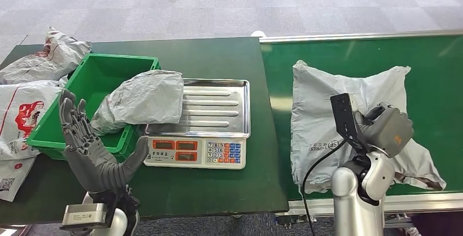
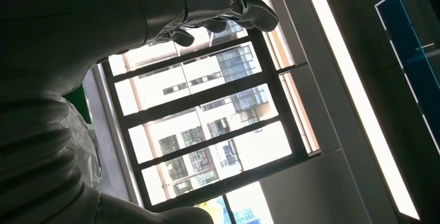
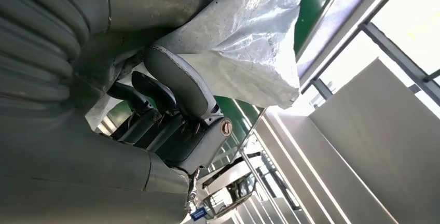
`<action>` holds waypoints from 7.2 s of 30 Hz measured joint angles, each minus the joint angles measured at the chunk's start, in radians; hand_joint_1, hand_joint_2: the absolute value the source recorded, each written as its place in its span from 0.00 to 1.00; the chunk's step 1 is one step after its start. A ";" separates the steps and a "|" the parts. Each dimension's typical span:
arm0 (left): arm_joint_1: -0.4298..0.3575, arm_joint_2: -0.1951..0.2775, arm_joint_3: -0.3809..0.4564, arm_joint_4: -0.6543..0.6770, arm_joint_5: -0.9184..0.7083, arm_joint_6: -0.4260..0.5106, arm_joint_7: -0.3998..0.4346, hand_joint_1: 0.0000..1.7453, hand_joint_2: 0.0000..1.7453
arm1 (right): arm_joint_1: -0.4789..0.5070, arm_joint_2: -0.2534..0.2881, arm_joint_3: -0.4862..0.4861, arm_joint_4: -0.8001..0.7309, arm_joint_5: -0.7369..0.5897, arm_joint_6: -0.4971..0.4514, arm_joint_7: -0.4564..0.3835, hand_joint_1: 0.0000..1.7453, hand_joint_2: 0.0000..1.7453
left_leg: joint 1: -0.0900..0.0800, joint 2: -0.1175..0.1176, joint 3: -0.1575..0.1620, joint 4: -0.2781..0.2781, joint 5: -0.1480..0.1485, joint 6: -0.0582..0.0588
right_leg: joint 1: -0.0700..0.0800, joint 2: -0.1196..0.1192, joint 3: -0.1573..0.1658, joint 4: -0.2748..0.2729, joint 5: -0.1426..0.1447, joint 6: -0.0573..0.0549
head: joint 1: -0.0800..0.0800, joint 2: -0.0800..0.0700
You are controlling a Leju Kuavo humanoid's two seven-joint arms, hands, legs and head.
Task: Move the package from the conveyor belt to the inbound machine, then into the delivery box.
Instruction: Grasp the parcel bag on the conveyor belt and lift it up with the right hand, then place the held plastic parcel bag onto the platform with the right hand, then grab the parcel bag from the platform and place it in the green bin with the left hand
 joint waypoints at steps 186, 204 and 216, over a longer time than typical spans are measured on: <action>-0.626 -0.038 -0.101 1.148 -0.631 -0.320 0.262 1.00 1.00 | -0.199 0.144 0.368 -0.480 -0.478 -0.216 -0.690 0.00 1.00 | 0.001 0.000 -0.001 0.000 0.001 -0.002 | 0.001 0.001 -0.002 0.001 0.000 -0.002 | 0.000 0.000; -0.651 -0.044 -0.104 1.178 -0.570 -0.271 0.237 1.00 1.00 | -0.200 0.144 0.368 -0.447 -0.477 -0.216 -0.700 0.00 1.00 | 0.001 0.000 -0.001 0.000 0.001 -0.002 | 0.001 0.000 -0.002 0.001 0.000 -0.002 | 0.000 0.000; -0.647 -0.045 -0.088 1.159 -0.469 -0.257 0.188 1.00 1.00 | -0.200 0.144 0.368 -0.424 -0.475 -0.216 -0.701 0.00 1.00 | 0.001 0.000 -0.001 0.000 0.001 -0.002 | 0.001 0.001 -0.002 0.001 0.000 -0.002 | 0.000 0.000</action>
